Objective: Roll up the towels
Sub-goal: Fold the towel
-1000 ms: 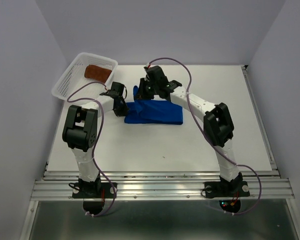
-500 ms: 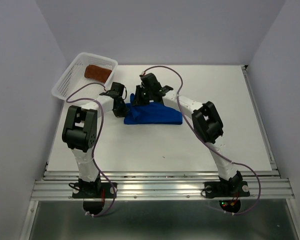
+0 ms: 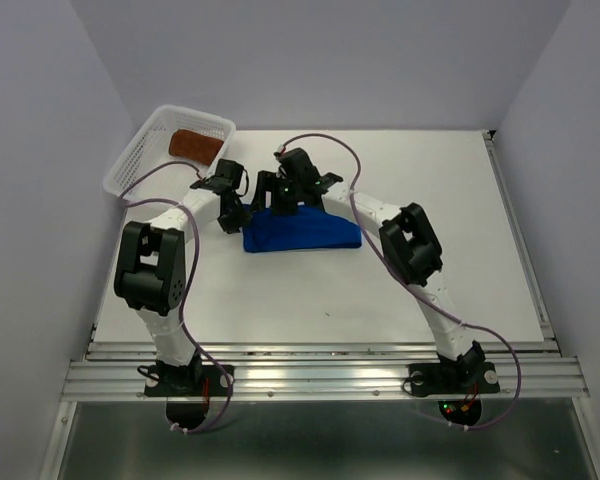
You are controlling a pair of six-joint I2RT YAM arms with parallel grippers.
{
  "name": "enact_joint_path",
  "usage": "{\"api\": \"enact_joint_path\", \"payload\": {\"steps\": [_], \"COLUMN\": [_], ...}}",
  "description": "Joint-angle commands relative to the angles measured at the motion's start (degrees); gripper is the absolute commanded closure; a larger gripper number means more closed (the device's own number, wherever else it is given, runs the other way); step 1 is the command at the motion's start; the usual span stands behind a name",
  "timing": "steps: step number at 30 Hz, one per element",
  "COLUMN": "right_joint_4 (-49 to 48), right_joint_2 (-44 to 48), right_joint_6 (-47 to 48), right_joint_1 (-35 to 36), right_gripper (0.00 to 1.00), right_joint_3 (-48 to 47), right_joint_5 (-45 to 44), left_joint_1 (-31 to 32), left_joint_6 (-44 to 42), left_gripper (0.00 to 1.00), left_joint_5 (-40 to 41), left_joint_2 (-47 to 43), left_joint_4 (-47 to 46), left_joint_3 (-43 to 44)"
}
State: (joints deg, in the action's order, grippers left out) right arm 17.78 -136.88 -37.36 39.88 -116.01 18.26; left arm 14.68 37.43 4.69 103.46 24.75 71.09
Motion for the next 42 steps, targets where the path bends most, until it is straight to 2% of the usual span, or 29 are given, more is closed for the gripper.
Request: {"api": "enact_joint_path", "payload": {"steps": [1,2,5,6,8,10,14,16,19,23,28,31,33,37,42], "right_joint_4": [-2.66,-2.66,-2.84,-2.84,-3.01,-3.28,-3.19,-3.10,-3.02,-2.67,-2.49,-2.57,-2.49,-2.49,-4.67], "right_joint_2": [10.64,11.97,17.32,18.83,21.47,24.90,27.72,27.72,26.32,22.72,17.88,16.38,16.03,17.87,23.31], "right_joint_6": [2.99,3.00,3.52,3.79,4.14,4.06,4.23,5.45,9.23,9.59,10.91,10.73,11.26,11.70,10.04], "right_joint_1": [-0.67,-1.20,-3.84,-5.15,-6.65,-9.20,-14.12,-15.35,-15.36,-15.88,-16.50,-17.11,-17.64,-18.17,-18.17], "right_gripper": [0.05,0.00,0.00,0.00,0.00,0.00,0.00,0.00,0.00,0.00,0.00,0.00,0.00,0.00,0.00], "right_joint_3": [1.73,2.79,8.50,10.34,15.88,19.31,25.90,26.88,27.24,26.36,25.30,26.09,27.23,31.45,39.35], "right_joint_5": [-1.90,-2.26,-3.49,-4.45,-6.92,-7.62,-6.32,-3.95,-0.95,-0.77,-2.26,-2.79,-3.41,-5.34,-7.54], "left_joint_1": [-0.35,-0.35,-0.44,-0.35,-0.35,0.09,6.04,7.90,9.84,10.37,10.02,8.88,7.04,3.70,3.16], "left_joint_6": [1.50,1.77,2.38,2.21,1.77,0.54,-0.78,-2.09,-2.45,-2.98,-2.71,-2.80,-2.45,-2.45,-3.33], "left_gripper": [0.68,0.66,0.55,0.48,0.41,0.38,0.31,0.31,0.31,0.37,0.40,0.48,0.49,0.50,0.50], "left_joint_5": [4.54,4.98,6.56,6.65,4.64,1.74,-0.91,-2.13,-8.19,-10.93,-7.60,-7.06,-6.01,-2.50,-3.45], "left_joint_2": [-6.15,-6.95,-9.67,-10.72,-11.52,-11.97,-9.51,-6.70,-2.75,1.74,4.73,6.84,7.02,4.30,6.66], "left_joint_4": [5.21,5.91,8.03,8.29,7.33,4.88,3.72,3.20,0.30,-0.49,-0.84,-0.32,0.38,-0.23,-0.67], "left_joint_3": [2.30,2.47,2.91,3.09,3.09,3.35,7.39,9.50,11.88,12.58,9.08,7.58,5.56,1.33,4.23]}}
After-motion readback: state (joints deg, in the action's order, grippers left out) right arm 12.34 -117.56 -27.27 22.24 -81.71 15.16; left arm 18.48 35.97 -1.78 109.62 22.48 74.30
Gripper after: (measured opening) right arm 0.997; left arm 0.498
